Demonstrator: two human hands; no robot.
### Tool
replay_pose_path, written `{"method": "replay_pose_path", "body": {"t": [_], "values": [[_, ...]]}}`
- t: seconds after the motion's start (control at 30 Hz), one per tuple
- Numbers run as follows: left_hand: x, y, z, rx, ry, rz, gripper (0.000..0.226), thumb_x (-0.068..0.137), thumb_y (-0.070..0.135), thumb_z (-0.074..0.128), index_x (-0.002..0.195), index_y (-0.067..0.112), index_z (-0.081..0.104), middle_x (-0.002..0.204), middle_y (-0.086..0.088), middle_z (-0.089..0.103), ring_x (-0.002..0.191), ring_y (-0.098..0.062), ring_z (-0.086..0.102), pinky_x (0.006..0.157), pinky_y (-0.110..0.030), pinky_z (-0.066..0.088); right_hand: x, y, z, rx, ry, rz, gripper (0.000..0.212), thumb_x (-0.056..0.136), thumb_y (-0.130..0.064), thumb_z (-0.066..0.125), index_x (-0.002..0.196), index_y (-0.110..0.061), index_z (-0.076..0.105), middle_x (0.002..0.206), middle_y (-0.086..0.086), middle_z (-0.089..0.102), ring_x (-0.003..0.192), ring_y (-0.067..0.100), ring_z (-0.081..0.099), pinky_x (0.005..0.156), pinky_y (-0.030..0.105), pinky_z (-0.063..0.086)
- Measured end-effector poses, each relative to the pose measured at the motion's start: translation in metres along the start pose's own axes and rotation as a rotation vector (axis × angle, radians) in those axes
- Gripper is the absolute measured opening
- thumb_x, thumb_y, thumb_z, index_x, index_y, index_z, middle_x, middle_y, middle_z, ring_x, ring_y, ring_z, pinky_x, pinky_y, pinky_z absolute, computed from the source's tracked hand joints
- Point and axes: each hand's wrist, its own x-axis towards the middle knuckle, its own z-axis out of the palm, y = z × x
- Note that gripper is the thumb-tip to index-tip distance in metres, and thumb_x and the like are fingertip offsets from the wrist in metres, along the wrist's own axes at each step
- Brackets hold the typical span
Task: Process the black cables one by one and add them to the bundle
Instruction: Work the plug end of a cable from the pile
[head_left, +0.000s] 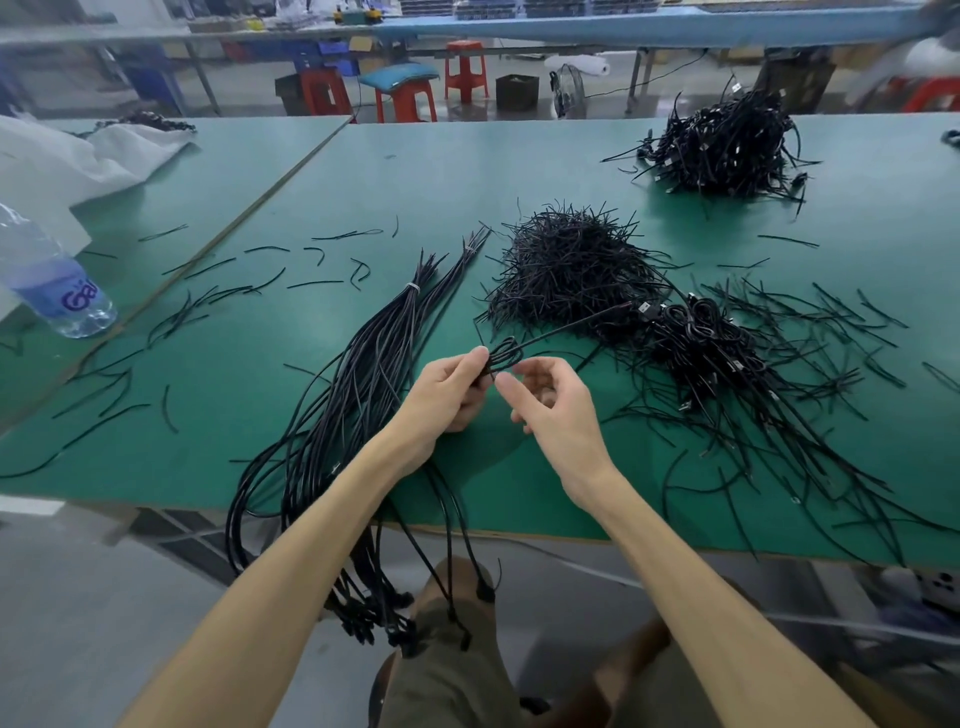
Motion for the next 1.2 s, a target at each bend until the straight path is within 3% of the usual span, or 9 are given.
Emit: {"method": "replay_pose_path", "body": {"t": [0.2,0.37,0.47,0.57,0.73,0.87,0.97,1.1,1.2], "values": [[0.0,0.002,-0.002,0.019,-0.091,-0.023,0.043,0.109,0.039,0.044,0.07,0.021,0.052,0.057,0.008,0.025,0.045,-0.011,0.018,0.042,-0.021,0.016,0.003,0.002,-0.008,0.25,-0.049,0.05,0.033,0.09,-0.026,0.077,0.118,-0.016,0.064,0.091,-0.002,0.065,0.073,0.01,0.062,0.066,0.023,0.049],[-0.001,0.003,-0.002,0.075,-0.172,-0.022,0.045,0.106,0.043,0.048,0.064,0.03,0.051,0.059,0.007,0.024,0.049,-0.012,0.017,0.043,-0.02,0.017,0.004,0.001,-0.008,0.224,-0.123,0.002,0.04,0.083,-0.022,0.084,0.12,-0.022,0.068,0.088,-0.003,0.071,0.079,0.007,0.064,0.073,0.018,0.049],[-0.002,0.005,-0.005,0.108,-0.23,-0.042,0.044,0.103,0.047,0.049,0.061,0.033,0.055,0.059,0.007,0.025,0.05,-0.013,0.018,0.043,-0.019,0.018,0.004,-0.001,-0.007,0.228,-0.209,-0.045,0.05,0.081,-0.018,0.085,0.127,-0.03,0.068,0.09,0.006,0.068,0.085,0.013,0.063,0.09,0.027,0.052],[-0.001,0.004,-0.006,0.127,-0.26,-0.058,0.043,0.105,0.046,0.05,0.064,0.032,0.054,0.06,0.007,0.024,0.05,-0.012,0.017,0.044,-0.019,0.017,0.004,-0.002,-0.007,0.248,-0.251,-0.056,0.059,0.082,-0.013,0.084,0.133,-0.034,0.064,0.092,0.015,0.06,0.088,0.021,0.06,0.092,0.032,0.053],[0.0,0.002,-0.007,0.11,-0.225,-0.06,0.042,0.106,0.041,0.05,0.065,0.03,0.051,0.059,0.007,0.024,0.049,-0.011,0.018,0.042,-0.018,0.018,0.003,0.002,-0.006,0.191,-0.213,-0.055,0.043,0.081,-0.015,0.086,0.12,-0.025,0.071,0.098,0.004,0.074,0.092,0.017,0.067,0.089,0.031,0.054],[0.001,0.003,-0.007,0.033,-0.192,-0.076,0.032,0.106,0.038,0.049,0.093,0.023,0.074,0.056,0.009,0.024,0.047,-0.01,0.018,0.041,-0.018,0.017,0.004,0.003,-0.006,0.169,-0.2,-0.035,0.038,0.081,-0.016,0.085,0.117,-0.02,0.071,0.11,0.005,0.076,0.104,0.02,0.071,0.095,0.032,0.055],[0.001,0.003,-0.007,-0.011,-0.182,-0.093,0.033,0.108,0.034,0.045,0.111,0.035,0.078,0.056,0.011,0.026,0.046,-0.008,0.02,0.041,-0.018,0.018,0.002,0.003,-0.003,0.039,-0.163,-0.05,0.034,0.085,-0.025,0.082,0.117,-0.026,0.07,0.113,0.0,0.071,0.101,0.011,0.067,0.095,0.031,0.054],[0.0,0.005,-0.004,-0.038,-0.147,-0.082,0.049,0.108,0.032,0.045,0.069,0.031,0.074,0.054,0.011,0.027,0.044,-0.007,0.02,0.039,-0.018,0.017,0.001,0.003,0.003,-0.248,-0.078,-0.135,0.016,0.094,-0.034,0.071,0.107,-0.029,0.065,0.106,-0.006,0.051,0.085,-0.003,0.053,0.083,0.018,0.046],[0.0,0.004,-0.002,-0.046,-0.103,-0.086,0.055,0.108,0.029,0.045,0.054,0.03,0.059,0.052,0.01,0.029,0.042,-0.008,0.021,0.039,-0.019,0.016,-0.002,0.002,0.005,-0.313,-0.073,-0.165,0.009,0.098,-0.032,0.066,0.104,-0.025,0.062,0.104,-0.009,0.048,0.085,0.001,0.055,0.081,0.023,0.048]]}}
